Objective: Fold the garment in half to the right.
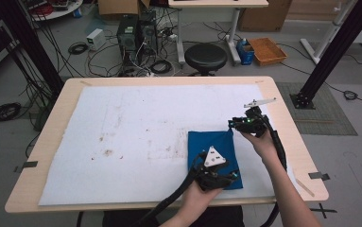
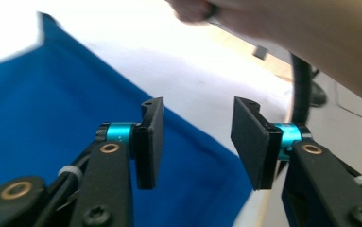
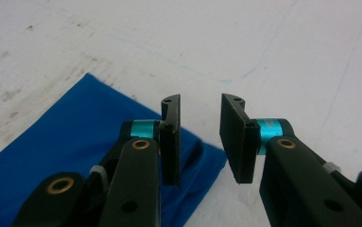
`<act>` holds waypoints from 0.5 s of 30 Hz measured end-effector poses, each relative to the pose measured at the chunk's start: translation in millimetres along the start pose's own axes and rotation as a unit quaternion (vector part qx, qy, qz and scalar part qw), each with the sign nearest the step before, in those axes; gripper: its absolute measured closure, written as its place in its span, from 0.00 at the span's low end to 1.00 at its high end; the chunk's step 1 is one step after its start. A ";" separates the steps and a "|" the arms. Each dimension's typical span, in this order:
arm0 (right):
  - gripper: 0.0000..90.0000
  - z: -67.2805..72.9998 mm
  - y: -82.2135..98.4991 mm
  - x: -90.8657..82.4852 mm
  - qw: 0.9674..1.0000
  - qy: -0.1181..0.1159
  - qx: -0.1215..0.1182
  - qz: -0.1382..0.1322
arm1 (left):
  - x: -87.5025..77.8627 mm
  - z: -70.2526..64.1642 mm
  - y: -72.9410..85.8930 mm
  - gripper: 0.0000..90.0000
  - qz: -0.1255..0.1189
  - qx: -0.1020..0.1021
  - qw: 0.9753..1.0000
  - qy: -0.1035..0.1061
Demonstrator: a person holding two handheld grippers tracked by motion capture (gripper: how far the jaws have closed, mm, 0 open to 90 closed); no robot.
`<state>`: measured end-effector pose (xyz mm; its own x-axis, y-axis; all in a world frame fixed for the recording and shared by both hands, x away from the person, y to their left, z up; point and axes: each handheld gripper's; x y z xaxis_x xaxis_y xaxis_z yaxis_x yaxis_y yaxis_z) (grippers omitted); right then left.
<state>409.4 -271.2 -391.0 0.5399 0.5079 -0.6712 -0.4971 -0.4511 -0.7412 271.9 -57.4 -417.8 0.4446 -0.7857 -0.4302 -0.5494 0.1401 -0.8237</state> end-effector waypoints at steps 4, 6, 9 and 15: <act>0.78 10.1 8.9 5.9 1.000 0.005 0.000 0.009 | -15.7 19.6 -8.5 0.59 -0.014 -0.007 1.000 -0.027; 0.89 13.7 11.5 10.1 0.999 0.021 -0.020 0.024 | -23.4 29.8 -12.2 0.59 -0.018 -0.012 0.999 -0.040; 1.00 11.1 15.7 11.6 0.999 0.037 -0.028 0.024 | -33.7 44.0 -16.5 0.59 -0.024 -0.018 0.998 -0.058; 1.00 -3.1 20.6 7.2 0.999 0.039 -0.005 0.012 | -42.6 67.9 -23.8 0.58 -0.034 -0.033 0.995 -0.089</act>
<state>405.1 -279.1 -411.1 0.5796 0.4388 -0.6867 -0.5042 -0.4689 -0.7252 314.1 13.7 -405.0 0.5974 -0.6713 -0.4387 -0.5572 0.0460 -0.8291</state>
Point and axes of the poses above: each handheld gripper's, and its own axes: x roughly forward along the jaws, y roughly out of its underside, z roughly to its left, and after that the axes turned 10 degrees about -x, right-handed
